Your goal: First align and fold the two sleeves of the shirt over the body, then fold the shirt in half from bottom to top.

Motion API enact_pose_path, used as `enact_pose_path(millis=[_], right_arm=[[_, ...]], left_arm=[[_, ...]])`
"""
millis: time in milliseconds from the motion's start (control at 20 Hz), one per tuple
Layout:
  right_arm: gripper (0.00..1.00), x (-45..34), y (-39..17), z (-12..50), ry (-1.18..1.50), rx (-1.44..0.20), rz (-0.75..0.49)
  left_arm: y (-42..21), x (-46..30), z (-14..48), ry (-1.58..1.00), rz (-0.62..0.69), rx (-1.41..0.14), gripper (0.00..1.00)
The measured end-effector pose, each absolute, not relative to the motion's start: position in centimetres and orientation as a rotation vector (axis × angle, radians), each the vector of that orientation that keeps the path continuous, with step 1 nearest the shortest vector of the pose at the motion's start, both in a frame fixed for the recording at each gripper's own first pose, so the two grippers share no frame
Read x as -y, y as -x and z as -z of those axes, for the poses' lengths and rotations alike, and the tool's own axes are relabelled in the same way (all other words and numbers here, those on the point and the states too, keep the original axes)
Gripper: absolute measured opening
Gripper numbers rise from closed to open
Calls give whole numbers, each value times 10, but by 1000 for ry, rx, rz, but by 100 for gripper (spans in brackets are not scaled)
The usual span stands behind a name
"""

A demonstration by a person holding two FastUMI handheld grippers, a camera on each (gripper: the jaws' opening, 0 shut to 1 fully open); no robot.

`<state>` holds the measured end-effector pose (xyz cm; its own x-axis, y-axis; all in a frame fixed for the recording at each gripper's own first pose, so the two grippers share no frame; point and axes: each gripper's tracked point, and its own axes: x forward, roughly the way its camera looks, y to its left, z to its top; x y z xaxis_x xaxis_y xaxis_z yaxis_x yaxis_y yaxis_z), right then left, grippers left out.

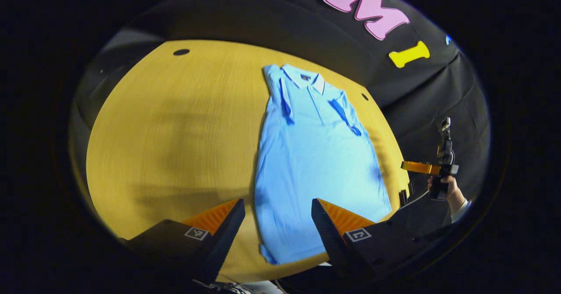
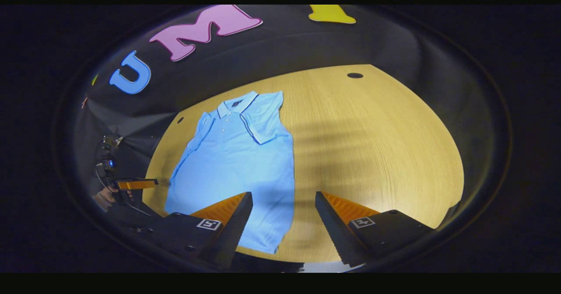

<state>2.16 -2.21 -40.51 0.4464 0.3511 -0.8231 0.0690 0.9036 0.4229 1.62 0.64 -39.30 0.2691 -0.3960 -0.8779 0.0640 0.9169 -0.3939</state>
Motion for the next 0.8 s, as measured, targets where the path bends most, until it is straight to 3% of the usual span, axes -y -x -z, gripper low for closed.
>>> enact_pose_path(millis=[150,500,800], right_arm=[[91,11,13,418,-437,-1149,-189],[90,-11,80,443,-510,-1259,-179],[90,-33,87,442,-619,-1281,-192]], left_arm=[[24,-8,401,358,283,-1327,98],[55,4,417,348,296,-1401,98],[60,18,417,343,343,-1427,97]])
